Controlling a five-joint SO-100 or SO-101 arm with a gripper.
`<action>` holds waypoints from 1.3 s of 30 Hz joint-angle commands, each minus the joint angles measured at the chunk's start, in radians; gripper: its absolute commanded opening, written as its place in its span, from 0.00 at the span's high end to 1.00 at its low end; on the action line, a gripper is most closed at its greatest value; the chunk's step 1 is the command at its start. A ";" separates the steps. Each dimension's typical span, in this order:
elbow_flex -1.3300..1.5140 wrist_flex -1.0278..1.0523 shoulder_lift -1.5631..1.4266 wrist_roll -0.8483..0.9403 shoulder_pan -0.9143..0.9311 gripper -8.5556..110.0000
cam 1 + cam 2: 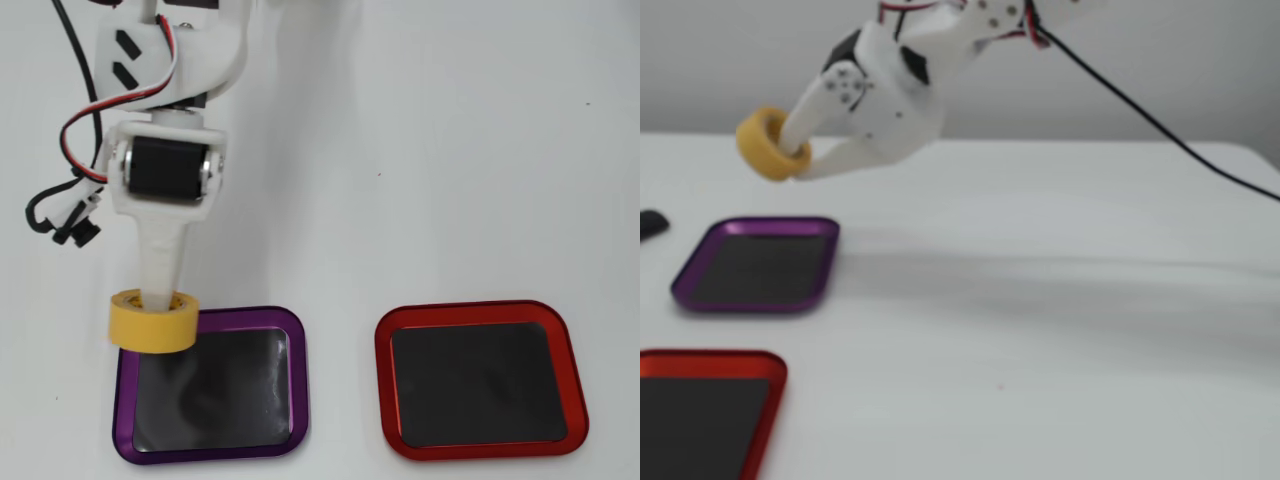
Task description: Grasp a tape and put it in the right purple dish.
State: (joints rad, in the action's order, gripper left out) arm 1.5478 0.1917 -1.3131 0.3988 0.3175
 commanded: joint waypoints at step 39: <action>-0.078 0.253 -0.061 -0.011 -0.017 0.84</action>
State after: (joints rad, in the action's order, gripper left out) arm 1.5110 0.3881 -1.2640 0.3973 0.3068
